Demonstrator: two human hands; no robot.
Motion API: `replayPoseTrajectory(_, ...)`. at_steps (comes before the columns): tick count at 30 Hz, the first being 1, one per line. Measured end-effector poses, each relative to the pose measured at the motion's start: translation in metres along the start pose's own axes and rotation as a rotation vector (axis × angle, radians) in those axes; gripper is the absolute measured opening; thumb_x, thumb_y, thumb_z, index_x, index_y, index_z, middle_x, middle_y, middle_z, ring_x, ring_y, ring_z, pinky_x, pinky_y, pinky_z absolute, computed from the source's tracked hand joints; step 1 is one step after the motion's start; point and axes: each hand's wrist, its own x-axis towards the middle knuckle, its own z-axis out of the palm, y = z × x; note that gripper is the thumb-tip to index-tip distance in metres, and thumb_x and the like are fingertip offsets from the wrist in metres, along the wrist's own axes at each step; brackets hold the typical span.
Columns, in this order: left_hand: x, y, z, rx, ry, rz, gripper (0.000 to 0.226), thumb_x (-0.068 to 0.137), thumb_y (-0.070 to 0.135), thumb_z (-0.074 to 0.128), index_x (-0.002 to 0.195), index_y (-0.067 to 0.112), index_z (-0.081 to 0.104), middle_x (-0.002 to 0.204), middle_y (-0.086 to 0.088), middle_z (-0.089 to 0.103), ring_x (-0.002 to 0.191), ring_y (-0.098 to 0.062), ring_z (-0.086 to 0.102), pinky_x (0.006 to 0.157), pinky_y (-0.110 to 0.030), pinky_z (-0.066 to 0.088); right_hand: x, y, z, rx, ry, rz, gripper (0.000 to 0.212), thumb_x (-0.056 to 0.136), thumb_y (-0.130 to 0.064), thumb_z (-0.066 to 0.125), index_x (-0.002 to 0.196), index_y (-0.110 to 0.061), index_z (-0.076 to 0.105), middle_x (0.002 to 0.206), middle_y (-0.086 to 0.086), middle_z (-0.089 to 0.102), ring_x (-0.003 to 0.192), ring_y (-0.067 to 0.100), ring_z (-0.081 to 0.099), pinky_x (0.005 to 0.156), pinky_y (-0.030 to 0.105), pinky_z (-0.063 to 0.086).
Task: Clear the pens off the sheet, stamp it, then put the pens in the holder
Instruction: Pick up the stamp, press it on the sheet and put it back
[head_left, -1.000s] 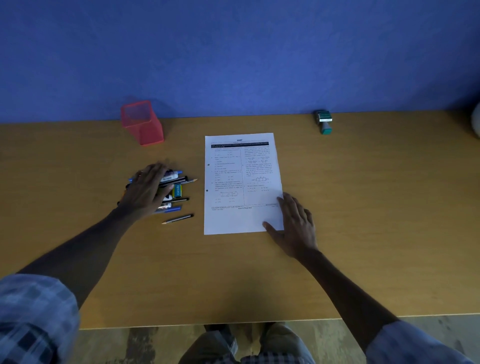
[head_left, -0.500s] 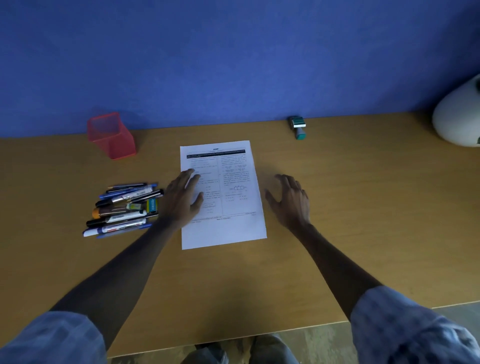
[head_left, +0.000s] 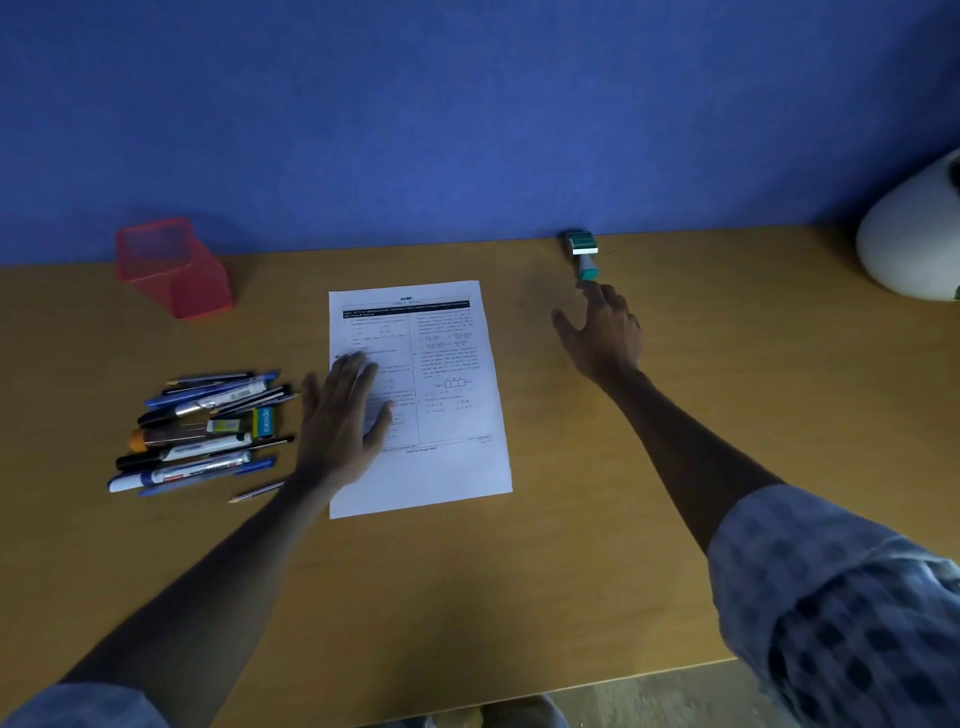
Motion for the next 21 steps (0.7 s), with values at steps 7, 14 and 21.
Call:
replayPoseTrajectory(7,-0.003,-0.006,0.001,0.067,0.039,-0.093,0.075,0.092,0.062,0.031,0.148,0.012,0.030,0.158,-0.011,0.027,0.147,-0.033,0.022,0.122,-0.052,0.008,0.037,0.009,0.002,-0.022,-0.033,0.069,0.060,0.088,-0.044,0.058,0.138,-0.013,0.043,0.133,0.013,0.054,0.121,0.035,0.051,0.094,0.045,0.045)
replayPoseTrajectory(14,-0.006,-0.016,-0.003,0.043,0.043,-0.109,0.072,0.094,0.053,0.023,0.148,0.008,0.030,0.158,-0.011,0.029,0.146,-0.030,0.025,0.120,-0.056,0.014,0.069,0.018,0.007,-0.073,-0.041,0.145,0.064,0.089,-0.045,0.056,0.139,-0.008,0.038,0.133,0.017,0.053,0.120,0.037,0.051,0.091,0.046,0.046)
replayPoseTrajectory(21,-0.008,-0.016,0.000,0.077,0.046,-0.125,0.074,0.088,0.054,0.032,0.149,0.011,0.030,0.159,-0.006,0.027,0.146,-0.028,0.026,0.120,-0.053,0.011,0.088,0.016,0.018,-0.069,-0.005,0.198,0.048,0.090,-0.036,0.055,0.126,-0.004,0.053,0.121,0.018,0.061,0.109,0.038,0.059,0.085,0.043,0.049)
